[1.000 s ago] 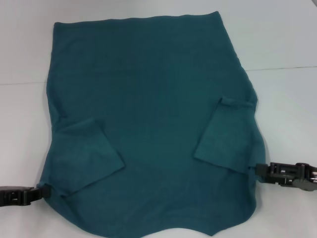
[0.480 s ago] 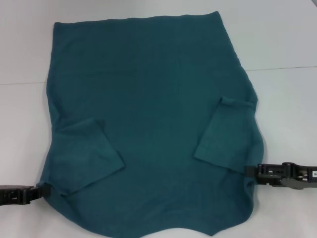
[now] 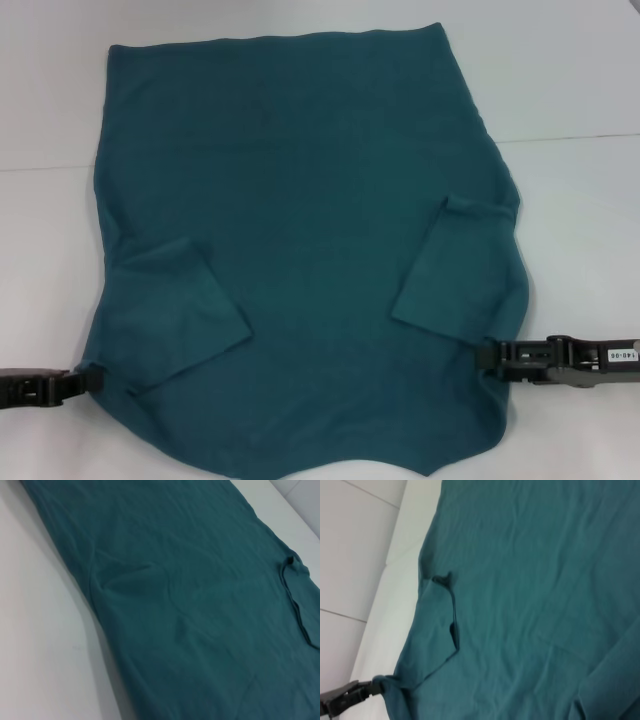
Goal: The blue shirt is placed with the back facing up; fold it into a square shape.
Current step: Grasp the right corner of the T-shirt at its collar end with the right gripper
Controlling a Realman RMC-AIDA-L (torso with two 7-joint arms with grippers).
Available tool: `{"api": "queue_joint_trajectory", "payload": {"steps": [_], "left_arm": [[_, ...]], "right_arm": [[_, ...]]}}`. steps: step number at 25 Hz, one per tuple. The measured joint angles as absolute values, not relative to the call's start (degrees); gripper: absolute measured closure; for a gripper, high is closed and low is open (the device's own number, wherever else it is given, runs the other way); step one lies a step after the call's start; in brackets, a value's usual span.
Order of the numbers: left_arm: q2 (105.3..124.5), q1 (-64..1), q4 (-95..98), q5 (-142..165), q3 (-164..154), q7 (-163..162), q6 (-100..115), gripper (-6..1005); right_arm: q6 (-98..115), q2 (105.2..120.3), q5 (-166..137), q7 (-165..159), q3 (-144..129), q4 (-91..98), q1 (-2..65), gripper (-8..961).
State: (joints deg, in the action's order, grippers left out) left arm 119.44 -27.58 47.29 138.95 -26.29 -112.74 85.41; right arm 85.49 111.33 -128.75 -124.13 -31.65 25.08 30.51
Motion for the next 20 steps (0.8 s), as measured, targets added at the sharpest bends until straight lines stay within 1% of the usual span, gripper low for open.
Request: {"api": "queue_joint_trajectory", "payload": {"steps": [8,20], "left_arm": [[119.44,-27.6,47.27,138.95,-26.46,-113.02,85.16,980],[119.44,-27.6,47.1,138.95,-26.44,-112.89,85.17,980]], "right_arm": [[85.4,110.92,-128.76,-125.36,-34.11,25.01,30.37,188],[84.65,110.79,-128.21,-125.28,-32.28,24.89,29.5,207]]}}
